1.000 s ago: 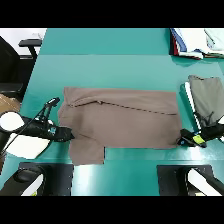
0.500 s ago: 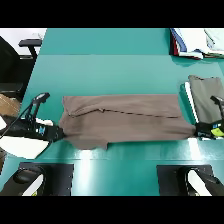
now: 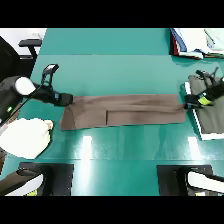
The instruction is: Fold the shirts.
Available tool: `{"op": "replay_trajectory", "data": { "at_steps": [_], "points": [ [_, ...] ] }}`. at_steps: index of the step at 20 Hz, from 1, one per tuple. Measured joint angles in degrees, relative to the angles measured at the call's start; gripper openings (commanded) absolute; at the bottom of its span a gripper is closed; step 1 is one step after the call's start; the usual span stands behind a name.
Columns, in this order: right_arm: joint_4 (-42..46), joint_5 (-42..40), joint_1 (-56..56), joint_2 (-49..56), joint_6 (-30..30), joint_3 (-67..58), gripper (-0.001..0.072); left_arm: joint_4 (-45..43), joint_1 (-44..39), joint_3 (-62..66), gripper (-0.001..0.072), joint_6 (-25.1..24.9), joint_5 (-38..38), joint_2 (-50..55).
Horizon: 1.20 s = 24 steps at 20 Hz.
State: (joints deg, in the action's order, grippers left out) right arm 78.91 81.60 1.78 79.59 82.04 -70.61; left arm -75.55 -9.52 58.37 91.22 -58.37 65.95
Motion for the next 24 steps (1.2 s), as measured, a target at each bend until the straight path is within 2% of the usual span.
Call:
{"op": "replay_trajectory", "data": {
  "at_steps": [1, 2, 3, 4, 7, 10, 12, 15, 19, 21, 23, 24],
  "points": [
    [-1.40, -0.46, -0.26, 2.82, 0.00, -2.49, 0.0052, -0.39, 0.02, 1.22, 0.0111, -0.22, 1.49, 2.01],
    [-2.51, -0.87, -0.46, 5.14, 0.02, -4.72, 0.0262, -0.68, 0.02, 2.34, 0.0351, -0.35, 2.86, 3.69],
    [-3.69, -1.16, -0.50, 7.37, -0.04, -7.06, 0.0435, -1.09, 0.07, 3.19, 0.0503, -0.39, 4.00, 4.81],
    [-5.01, -1.29, -0.35, 9.14, -0.37, -9.16, 0.0496, -1.11, 0.11, 3.91, 0.0512, -0.07, 4.98, 5.66],
    [-10.62, 0.04, 1.88, 12.50, -3.21, -13.77, 0.0528, -1.25, 0.02, 6.45, 0.0500, 0.94, 5.75, 7.06],
    [-13.84, 2.84, 5.97, 13.68, -5.64, -14.53, 0.0529, -0.04, 0.04, 8.44, 0.0496, 1.49, 3.78, 7.61],
    [-14.95, 4.24, 9.31, 14.05, -6.47, -12.37, 0.0535, 1.88, -0.02, 9.05, 0.0025, 1.62, 2.91, 7.76],
    [-17.68, 4.44, 14.05, 14.32, -8.37, -6.71, 0.0535, 5.14, -0.44, 9.44, 0.0025, 1.20, 2.51, 7.89],
    [-22.21, 0.85, 16.28, 14.45, -10.97, 0.66, 0.0528, 8.33, -3.50, 9.49, 0.0025, 0.61, 4.85, 8.17],
    [-24.68, -1.09, 15.78, 14.36, -12.11, 2.99, 0.0466, 9.22, -6.27, 9.49, 0.0025, 0.46, 6.32, 9.05],
    [-25.68, -3.32, 14.32, 14.40, -12.98, 4.07, 0.0267, 9.84, -8.90, 9.51, 0.0025, 0.59, 7.48, 10.49],
    [-25.66, -4.37, 13.38, 14.47, -13.49, 4.17, 0.0115, 10.51, -10.21, 9.53, 0.0025, 0.85, 8.07, 11.50]
  ]
}}
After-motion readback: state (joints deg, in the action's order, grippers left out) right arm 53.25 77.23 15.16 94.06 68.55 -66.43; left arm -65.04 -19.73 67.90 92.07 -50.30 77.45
